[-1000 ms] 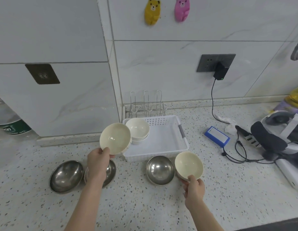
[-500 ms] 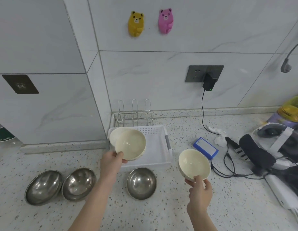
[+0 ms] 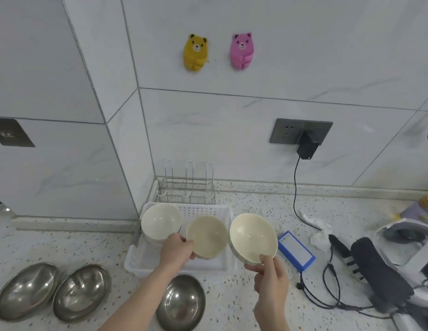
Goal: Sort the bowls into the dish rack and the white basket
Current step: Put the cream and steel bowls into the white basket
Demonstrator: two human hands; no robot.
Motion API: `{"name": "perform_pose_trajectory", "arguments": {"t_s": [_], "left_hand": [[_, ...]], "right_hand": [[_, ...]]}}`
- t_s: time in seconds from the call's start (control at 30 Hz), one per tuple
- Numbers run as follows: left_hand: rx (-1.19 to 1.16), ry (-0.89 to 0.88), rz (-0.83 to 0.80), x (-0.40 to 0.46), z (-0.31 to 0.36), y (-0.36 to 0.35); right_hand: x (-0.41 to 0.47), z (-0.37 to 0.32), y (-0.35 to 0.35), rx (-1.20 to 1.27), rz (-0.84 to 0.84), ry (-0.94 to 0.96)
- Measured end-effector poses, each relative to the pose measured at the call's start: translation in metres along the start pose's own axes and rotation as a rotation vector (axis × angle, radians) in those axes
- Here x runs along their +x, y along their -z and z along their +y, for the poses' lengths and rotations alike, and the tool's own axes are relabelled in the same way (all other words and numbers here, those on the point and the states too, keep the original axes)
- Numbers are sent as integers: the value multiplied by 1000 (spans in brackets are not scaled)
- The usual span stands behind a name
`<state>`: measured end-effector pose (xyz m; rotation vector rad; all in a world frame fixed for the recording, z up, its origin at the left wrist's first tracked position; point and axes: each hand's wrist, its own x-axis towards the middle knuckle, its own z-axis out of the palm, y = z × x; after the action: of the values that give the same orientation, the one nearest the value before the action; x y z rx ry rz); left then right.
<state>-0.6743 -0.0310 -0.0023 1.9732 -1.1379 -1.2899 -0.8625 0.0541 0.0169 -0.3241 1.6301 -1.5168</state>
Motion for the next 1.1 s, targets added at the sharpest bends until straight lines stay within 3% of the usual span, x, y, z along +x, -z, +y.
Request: {"name": "perform_pose_trajectory", "arguments": {"t_s": [0.43, 1.1], "left_hand": [[-153, 190, -5, 32, -1, -26], [-357, 248, 20, 62, -22, -47]], "right_hand": [[37, 13, -37, -211, -195, 85], [76, 19, -68, -491, -425, 197]]}}
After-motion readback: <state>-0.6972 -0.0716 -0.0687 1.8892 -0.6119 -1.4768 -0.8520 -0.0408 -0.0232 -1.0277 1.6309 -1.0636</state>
